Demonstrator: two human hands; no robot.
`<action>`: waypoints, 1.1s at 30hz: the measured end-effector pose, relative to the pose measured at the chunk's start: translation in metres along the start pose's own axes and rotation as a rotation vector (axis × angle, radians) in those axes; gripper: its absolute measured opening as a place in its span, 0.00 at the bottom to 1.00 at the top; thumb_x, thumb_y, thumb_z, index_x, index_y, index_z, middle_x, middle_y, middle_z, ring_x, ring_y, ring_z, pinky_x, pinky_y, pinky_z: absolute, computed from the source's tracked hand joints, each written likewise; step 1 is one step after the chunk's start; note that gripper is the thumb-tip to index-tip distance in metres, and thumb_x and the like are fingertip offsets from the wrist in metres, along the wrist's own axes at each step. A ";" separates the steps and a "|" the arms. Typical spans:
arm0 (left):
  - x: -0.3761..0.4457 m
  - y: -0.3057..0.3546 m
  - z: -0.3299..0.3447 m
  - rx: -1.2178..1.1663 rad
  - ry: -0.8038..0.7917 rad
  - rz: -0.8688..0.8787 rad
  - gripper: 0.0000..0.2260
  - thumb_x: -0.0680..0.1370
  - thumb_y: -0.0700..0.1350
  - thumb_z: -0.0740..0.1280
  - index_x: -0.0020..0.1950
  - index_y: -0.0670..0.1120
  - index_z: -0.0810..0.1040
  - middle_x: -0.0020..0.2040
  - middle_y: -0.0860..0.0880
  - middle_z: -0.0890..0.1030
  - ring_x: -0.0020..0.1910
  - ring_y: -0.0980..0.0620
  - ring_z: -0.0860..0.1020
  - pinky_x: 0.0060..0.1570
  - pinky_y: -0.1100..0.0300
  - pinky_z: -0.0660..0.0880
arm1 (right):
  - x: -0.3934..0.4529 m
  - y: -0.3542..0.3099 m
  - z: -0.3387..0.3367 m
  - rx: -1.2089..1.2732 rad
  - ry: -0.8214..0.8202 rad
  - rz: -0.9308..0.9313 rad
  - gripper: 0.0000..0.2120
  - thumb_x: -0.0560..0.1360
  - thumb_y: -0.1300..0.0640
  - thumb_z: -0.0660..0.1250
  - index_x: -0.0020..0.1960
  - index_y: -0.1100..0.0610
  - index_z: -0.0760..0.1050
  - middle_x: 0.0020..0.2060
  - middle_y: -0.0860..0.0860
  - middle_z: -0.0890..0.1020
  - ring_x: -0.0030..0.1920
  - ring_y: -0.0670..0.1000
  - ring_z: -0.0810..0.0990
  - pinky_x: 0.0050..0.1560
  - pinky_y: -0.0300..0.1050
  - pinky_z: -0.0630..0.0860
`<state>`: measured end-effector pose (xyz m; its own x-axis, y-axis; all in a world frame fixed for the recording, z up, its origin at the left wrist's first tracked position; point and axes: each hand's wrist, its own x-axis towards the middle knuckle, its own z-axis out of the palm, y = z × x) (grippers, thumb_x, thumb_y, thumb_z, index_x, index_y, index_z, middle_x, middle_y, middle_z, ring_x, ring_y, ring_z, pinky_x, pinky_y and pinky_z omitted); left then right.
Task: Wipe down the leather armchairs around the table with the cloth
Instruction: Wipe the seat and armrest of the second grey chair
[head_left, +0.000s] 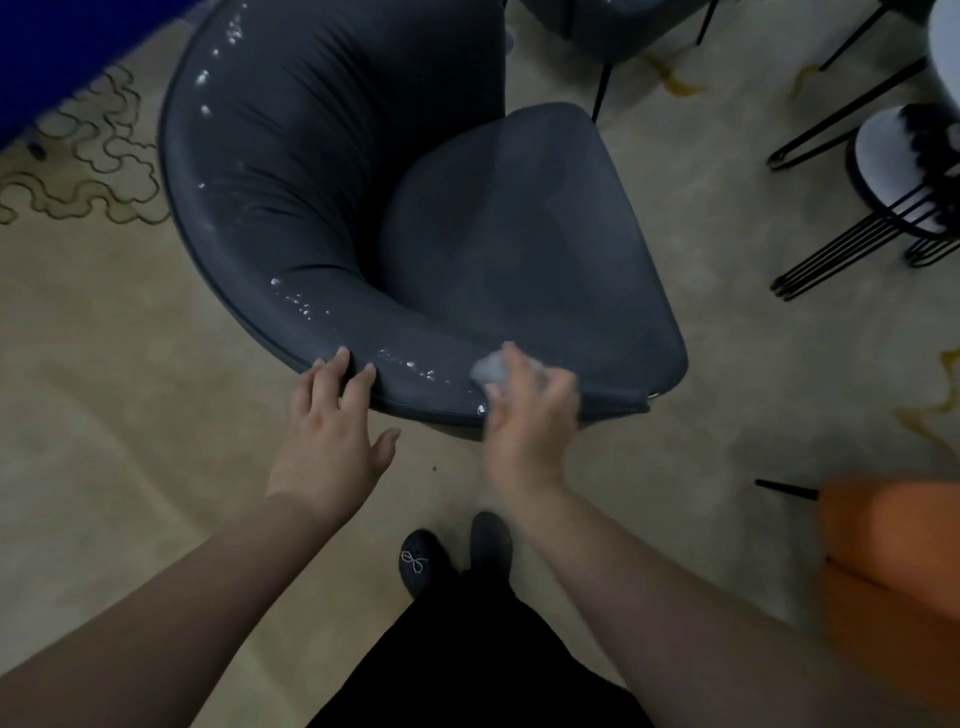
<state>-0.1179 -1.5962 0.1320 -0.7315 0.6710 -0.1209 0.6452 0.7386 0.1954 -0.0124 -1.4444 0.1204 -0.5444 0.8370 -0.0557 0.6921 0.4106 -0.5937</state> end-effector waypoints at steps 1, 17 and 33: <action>0.000 0.000 0.001 -0.008 0.006 -0.003 0.31 0.71 0.49 0.74 0.69 0.39 0.70 0.70 0.36 0.67 0.68 0.35 0.63 0.68 0.42 0.64 | -0.008 -0.011 0.008 0.015 -0.026 -0.066 0.23 0.74 0.57 0.67 0.69 0.50 0.70 0.55 0.58 0.69 0.53 0.57 0.69 0.55 0.51 0.68; 0.005 -0.027 0.004 -0.083 0.071 0.105 0.28 0.70 0.50 0.72 0.68 0.47 0.71 0.68 0.44 0.68 0.65 0.41 0.67 0.65 0.45 0.69 | -0.001 -0.001 0.007 0.022 -0.023 -0.200 0.20 0.72 0.57 0.71 0.64 0.52 0.76 0.48 0.59 0.72 0.46 0.59 0.73 0.49 0.53 0.72; 0.041 -0.092 -0.027 -0.061 0.002 0.415 0.25 0.70 0.51 0.73 0.66 0.51 0.75 0.64 0.45 0.71 0.62 0.42 0.70 0.62 0.46 0.70 | -0.007 -0.041 0.039 -0.091 0.155 0.008 0.19 0.76 0.55 0.66 0.66 0.53 0.73 0.53 0.60 0.71 0.50 0.61 0.71 0.51 0.52 0.69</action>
<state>-0.2135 -1.6381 0.1350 -0.4128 0.9107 -0.0181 0.8711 0.4005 0.2842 -0.0555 -1.4814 0.1141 -0.4641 0.8832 0.0686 0.7398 0.4290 -0.5184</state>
